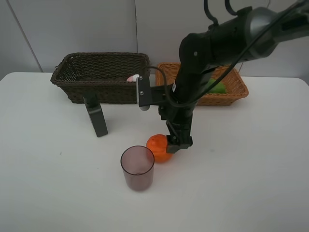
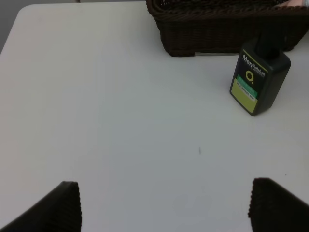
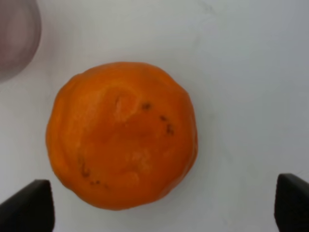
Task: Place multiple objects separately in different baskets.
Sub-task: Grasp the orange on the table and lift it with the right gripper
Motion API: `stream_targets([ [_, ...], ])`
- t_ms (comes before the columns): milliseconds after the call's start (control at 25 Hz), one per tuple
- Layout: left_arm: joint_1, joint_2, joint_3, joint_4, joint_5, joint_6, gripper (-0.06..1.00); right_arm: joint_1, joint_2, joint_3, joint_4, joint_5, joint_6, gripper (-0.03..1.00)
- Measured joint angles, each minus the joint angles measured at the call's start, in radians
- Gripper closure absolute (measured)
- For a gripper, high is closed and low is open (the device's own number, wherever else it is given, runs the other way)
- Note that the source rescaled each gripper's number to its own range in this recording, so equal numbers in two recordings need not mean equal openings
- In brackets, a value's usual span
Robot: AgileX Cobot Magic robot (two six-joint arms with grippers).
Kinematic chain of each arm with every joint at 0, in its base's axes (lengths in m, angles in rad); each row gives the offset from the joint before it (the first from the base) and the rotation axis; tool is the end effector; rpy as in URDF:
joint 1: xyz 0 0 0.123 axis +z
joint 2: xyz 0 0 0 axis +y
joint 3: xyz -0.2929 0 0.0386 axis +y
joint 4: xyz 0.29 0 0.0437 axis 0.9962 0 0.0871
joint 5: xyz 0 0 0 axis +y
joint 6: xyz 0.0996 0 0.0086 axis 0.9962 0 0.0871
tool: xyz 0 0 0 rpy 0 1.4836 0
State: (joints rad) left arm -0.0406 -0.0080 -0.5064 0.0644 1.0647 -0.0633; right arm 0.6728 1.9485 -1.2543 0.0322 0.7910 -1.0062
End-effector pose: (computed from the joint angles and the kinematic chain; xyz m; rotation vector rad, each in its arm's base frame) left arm 0.0273 0.0045 0.2954 -0.0267 2.0321 0.0115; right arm 0.3207 0.2584 0.1306 -2.1878 2.0042 -0.0063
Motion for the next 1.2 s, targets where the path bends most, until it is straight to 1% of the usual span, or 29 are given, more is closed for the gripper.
stream_targets([
  [400,0.0,0.0,0.0,0.0,0.0,0.0,0.04,0.0,0.053,0.0,0.041,-0.029,-0.033,-0.02],
  [1200,0.0,0.0,0.0,0.0,0.0,0.0,0.04,0.0,0.123,0.0,0.045,-0.067,-0.051,-0.02],
])
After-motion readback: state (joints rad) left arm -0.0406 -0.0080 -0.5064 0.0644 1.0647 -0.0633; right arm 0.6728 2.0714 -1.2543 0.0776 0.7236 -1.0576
